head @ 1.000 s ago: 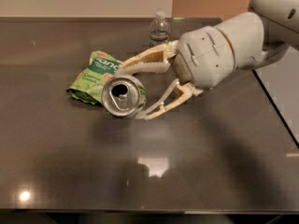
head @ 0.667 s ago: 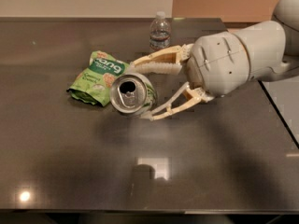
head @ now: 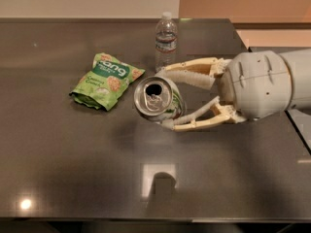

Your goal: Place 7up can upright

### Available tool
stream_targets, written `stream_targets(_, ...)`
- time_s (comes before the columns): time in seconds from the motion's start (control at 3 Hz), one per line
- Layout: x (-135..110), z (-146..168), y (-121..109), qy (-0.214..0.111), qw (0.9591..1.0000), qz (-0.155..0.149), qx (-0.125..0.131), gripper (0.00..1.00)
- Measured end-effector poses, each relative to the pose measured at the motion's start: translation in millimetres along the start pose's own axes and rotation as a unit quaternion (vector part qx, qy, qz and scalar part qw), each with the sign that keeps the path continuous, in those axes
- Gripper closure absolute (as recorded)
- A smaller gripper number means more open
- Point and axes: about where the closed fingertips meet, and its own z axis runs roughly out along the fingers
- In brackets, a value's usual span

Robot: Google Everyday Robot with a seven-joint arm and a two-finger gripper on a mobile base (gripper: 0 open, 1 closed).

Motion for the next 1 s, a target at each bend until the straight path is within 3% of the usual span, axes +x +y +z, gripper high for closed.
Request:
stream_targets(0.33,8.6,-16.2,7.5,0.0,0.9983,0.045,0.038,1.0)
stream_targets(1.0,28.5,-36.7,17.8,-0.013,0.9904,0.116,0.075,1.0)
